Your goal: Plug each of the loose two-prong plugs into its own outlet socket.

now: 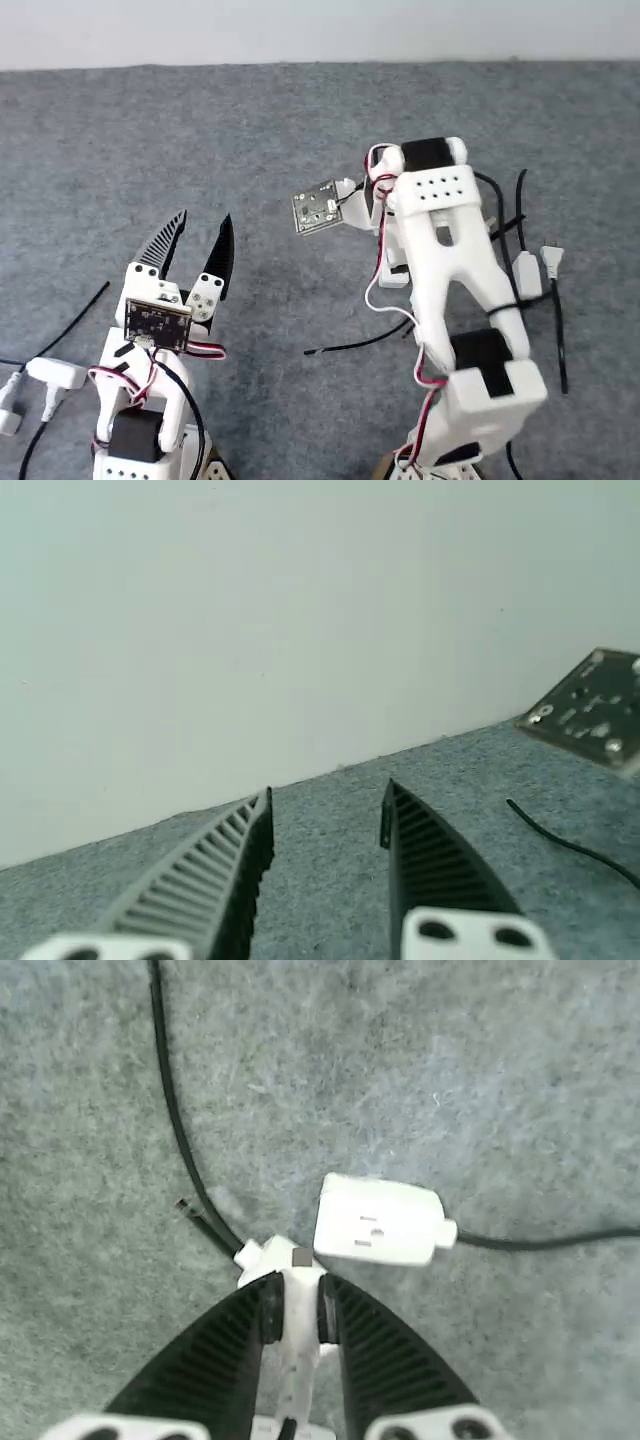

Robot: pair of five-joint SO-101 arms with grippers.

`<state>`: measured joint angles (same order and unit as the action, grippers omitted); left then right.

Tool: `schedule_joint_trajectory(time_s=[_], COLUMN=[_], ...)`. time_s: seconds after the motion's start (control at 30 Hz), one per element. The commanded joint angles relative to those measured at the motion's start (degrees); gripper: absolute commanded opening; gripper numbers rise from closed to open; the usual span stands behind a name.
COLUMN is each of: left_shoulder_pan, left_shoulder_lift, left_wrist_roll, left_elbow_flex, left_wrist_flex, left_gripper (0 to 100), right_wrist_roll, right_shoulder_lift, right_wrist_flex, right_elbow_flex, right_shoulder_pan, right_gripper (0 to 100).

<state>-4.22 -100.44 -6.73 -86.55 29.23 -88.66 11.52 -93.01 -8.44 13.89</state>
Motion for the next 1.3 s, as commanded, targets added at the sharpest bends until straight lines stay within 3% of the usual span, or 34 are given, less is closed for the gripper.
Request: schedule_joint_trajectory(time_s=[0.0, 0.47, 1.27], left_shoulder_pan=[-0.2, -0.3, -0.5], left_shoulder_lift=[-0.4, -0.4, -0.4], left_wrist_roll=[-0.6, -0.6, -0.6], left_elbow_flex=[0.3, 0.1, -0.4], left_wrist_flex=[-1.6, -1.6, -1.7], left_gripper=[19, 19, 19], right_wrist_roll=[-0.6, -0.6, -0.4], right_shoulder_lift=[1.4, 7.5, 7.1], right_wrist_flex=[3.1, 11.4, 5.9], right_elbow_flex=[-3.3, -3.3, -3.3], right_shoulder_pan=[-0.8, -2.0, -1.9], right_gripper=[0.9, 0.9, 0.9])
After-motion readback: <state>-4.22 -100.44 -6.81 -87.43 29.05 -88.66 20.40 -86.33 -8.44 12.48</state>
